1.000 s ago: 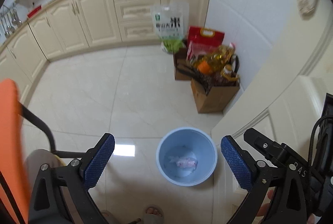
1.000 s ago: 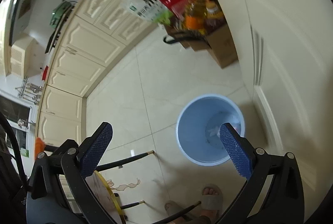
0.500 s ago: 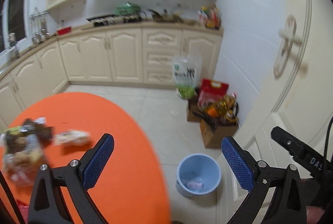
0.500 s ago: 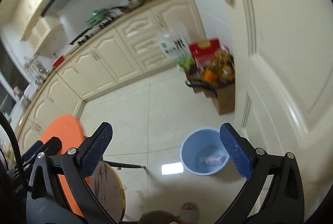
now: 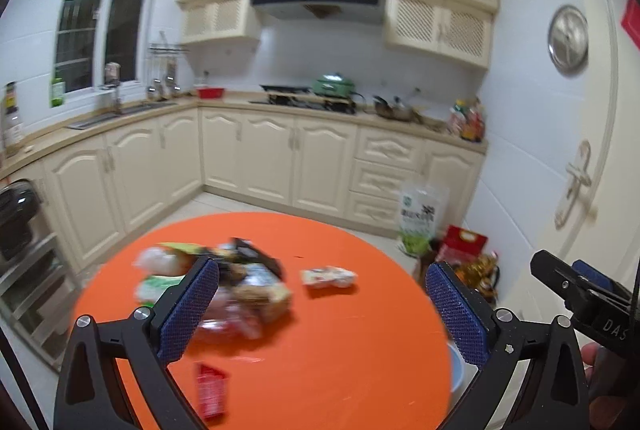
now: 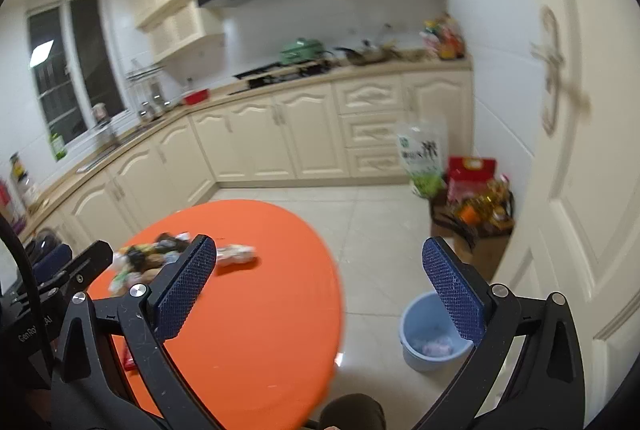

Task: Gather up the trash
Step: 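Move both open tools back toward the orange table, then grasp the red wrapper with the left tool while the right tool grasps the brown lump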

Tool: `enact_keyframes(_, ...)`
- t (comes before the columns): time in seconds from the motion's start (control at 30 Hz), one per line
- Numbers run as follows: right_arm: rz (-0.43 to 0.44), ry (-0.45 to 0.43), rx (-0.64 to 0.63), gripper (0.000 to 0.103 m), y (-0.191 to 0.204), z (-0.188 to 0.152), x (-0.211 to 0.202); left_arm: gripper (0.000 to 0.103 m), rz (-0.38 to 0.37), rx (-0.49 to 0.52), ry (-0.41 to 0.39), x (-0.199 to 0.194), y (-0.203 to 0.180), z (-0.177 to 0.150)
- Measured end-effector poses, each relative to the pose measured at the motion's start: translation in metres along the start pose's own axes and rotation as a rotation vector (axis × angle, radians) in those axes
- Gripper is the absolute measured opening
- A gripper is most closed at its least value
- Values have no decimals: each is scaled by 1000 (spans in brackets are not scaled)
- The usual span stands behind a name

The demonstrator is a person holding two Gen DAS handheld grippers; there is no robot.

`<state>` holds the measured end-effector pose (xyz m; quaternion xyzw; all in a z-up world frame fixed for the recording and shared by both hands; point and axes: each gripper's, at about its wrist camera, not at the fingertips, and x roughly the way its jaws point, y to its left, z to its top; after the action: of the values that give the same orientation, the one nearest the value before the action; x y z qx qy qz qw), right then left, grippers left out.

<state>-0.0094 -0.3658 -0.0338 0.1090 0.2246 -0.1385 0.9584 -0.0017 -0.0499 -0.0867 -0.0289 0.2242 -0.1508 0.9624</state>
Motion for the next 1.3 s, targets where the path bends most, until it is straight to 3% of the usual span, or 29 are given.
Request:
enact_keyframes(0.27, 90, -29, -142, 103, 89, -14, -23, 102, 125, -70, -38, -83, 48, -63)
enact_keyframes(0.57, 142, 6, -203, 103, 133, -32, -17, 102, 176, -116, -4, -137, 47, -107)
enact_keyframes(0.93, 103, 97, -188, 103, 111, -45, 17, 102, 148, -122, 162, -81, 25, -78)
enact_keyframes(1.17, 91, 166, -179, 103, 97, -52, 49, 100, 146, -143, 318, 4, 30, -48)
enact_keyframes(1.3, 91, 203, -177, 103, 94, -57, 67, 85, 162, -149, 386, 50, 34, -28)
